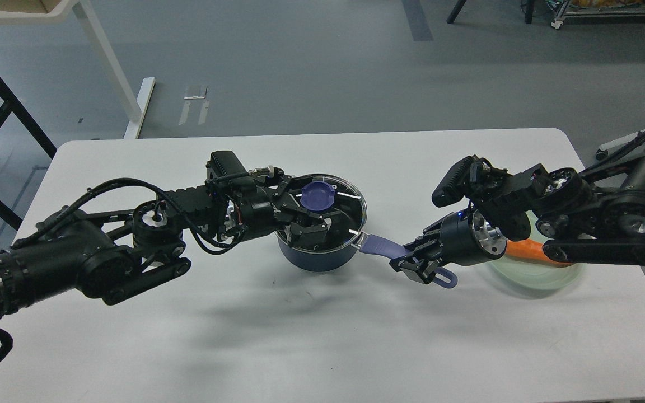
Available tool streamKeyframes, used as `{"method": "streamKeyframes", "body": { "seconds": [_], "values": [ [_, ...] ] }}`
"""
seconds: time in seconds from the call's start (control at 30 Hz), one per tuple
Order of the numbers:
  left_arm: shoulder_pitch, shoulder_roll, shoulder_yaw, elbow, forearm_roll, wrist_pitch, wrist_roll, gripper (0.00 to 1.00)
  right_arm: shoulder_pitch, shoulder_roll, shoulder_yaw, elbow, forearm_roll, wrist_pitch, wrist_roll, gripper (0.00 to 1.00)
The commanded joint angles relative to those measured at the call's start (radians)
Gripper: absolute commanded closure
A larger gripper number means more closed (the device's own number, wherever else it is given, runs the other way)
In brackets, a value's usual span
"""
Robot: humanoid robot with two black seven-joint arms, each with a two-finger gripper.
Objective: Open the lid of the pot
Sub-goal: 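Close the left gripper on the purple lid knob, then lift the glass lid off the pan with the left gripper, then move the lid beside the pan and set it on the table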
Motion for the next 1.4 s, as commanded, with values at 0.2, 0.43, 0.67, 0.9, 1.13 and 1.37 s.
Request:
{"method": "streamKeyframes", "body": {
  "seconds": [0.2,0.43,0.67,0.9,1.13,1.37],
  "values": [
    [0.0,-0.006,0.001,0.019,0.0,0.01,-0.002,0.14,0.003,-0.003,0.0,0.0,0.0,0.001,0.001,0.75],
    [0.0,-0.003,0.002,0.019,0.006,0.01,-0.008,0.46,0.003,-0.003,-0.001,0.0,0.0,0.001,0.0,0.74],
    [-0.019,0.003,-0.002,0.0,-0.001,0.011,-0.011,0.55,0.003,-0.001,0.0,0.0,0.002,0.001,0.001,0.73],
    [-0.046,0.161,-0.008,-0.093,-0.105,0.016,-0.016,0.55,0.008,-0.012,-0.001,0.0,0.003,0.001,0.0,0.73],
    [0.025,0.425,0.001,-0.106,-0.179,0.048,-0.037,0.55,0.009,-0.015,0.0,0.0,0.003,0.0,0.001,0.73],
    [0.149,0.463,0.004,0.096,-0.17,0.086,-0.116,0.55,0.009,-0.02,-0.001,0.0,0.003,0.001,0.001,0.73]
  ]
}}
